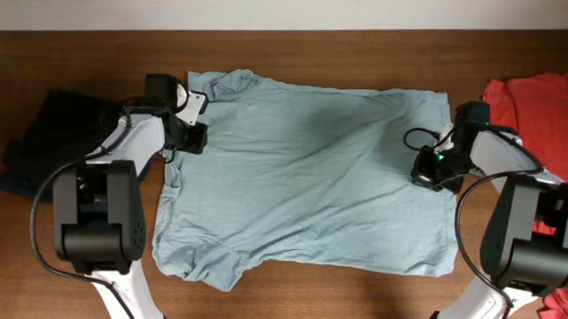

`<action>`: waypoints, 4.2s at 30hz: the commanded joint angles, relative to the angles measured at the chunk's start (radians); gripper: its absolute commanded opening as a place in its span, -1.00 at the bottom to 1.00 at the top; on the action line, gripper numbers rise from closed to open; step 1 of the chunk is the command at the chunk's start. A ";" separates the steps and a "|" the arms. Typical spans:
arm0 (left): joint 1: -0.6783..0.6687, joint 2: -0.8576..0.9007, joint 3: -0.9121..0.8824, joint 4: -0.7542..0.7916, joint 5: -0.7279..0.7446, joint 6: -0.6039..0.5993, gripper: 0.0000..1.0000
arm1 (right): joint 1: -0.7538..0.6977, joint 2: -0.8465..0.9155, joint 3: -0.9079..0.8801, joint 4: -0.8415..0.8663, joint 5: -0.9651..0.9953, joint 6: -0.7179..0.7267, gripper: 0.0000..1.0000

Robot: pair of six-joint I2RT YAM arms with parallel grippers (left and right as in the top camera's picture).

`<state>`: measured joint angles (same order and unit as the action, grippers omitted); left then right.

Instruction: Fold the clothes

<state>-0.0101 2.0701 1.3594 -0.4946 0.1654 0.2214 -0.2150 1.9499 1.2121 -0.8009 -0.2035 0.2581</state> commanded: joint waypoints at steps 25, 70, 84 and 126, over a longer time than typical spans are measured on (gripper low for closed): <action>0.024 -0.025 1.164 -1.178 -0.120 -0.052 -0.24 | -0.056 -0.685 0.017 -0.163 -0.103 -0.090 0.67; 0.013 -0.753 -0.897 -0.152 0.317 -0.614 0.00 | -0.054 -0.758 0.002 -0.523 -0.100 -0.070 0.69; 0.013 -0.755 -0.730 -0.518 0.357 -0.493 -0.92 | -0.054 -0.758 0.002 -0.527 -0.099 -0.107 0.69; -0.360 -0.506 -0.568 -0.396 0.009 -0.524 -0.05 | -0.054 -0.664 -0.156 -0.473 -0.108 -0.123 0.68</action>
<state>-0.3664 1.5043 0.7876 -0.9005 0.1703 -0.2596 -0.2661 1.2861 1.0615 -1.2778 -0.3016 0.1455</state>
